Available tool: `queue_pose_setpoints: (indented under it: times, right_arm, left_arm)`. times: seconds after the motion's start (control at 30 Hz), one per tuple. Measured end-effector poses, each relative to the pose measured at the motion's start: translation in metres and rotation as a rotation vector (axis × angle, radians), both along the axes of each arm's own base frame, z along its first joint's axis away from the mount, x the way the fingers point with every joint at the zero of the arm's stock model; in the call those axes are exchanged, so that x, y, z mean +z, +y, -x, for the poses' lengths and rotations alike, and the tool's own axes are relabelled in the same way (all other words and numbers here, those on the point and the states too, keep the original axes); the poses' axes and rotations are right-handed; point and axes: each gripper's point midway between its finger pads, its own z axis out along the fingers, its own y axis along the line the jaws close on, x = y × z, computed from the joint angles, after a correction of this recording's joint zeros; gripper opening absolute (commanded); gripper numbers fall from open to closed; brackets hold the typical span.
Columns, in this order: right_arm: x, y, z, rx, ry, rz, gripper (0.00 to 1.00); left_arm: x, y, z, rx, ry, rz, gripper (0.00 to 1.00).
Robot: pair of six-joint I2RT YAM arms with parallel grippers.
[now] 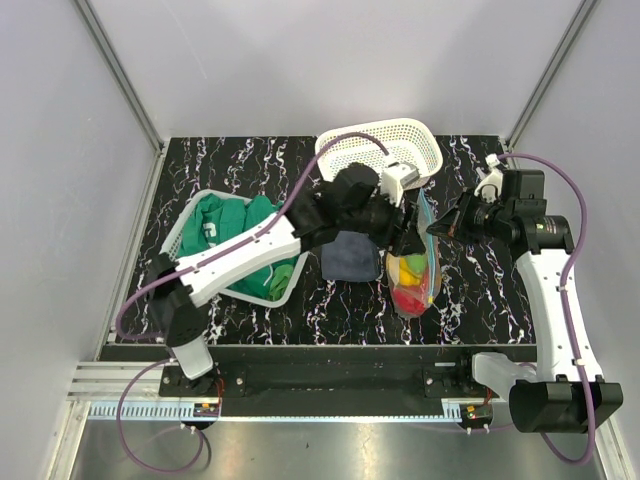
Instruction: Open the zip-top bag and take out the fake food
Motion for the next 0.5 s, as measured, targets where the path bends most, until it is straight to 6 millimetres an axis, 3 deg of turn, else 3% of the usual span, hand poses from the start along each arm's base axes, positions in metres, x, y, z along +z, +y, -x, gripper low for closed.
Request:
queue_pose_setpoints:
  times: [0.1,0.17,0.27,0.5]
  right_arm:
    - [0.002,0.000,0.001,-0.009,0.000,-0.009,0.00]
    - [0.003,0.001,0.002,-0.014,0.001,-0.014,0.00]
    - [0.004,0.001,0.002,-0.019,0.006,-0.020,0.00]
    - [0.004,0.001,0.003,-0.026,0.011,-0.027,0.00]
  left_arm:
    - [-0.027,-0.007,0.001,0.032,0.037,-0.068,0.65]
    - [-0.035,-0.010,0.003,0.056,0.039,-0.093,0.61]
    - [-0.036,-0.014,0.008,0.079,0.033,-0.104,0.56]
    - [-0.023,-0.020,0.007,0.114,0.020,-0.082,0.54]
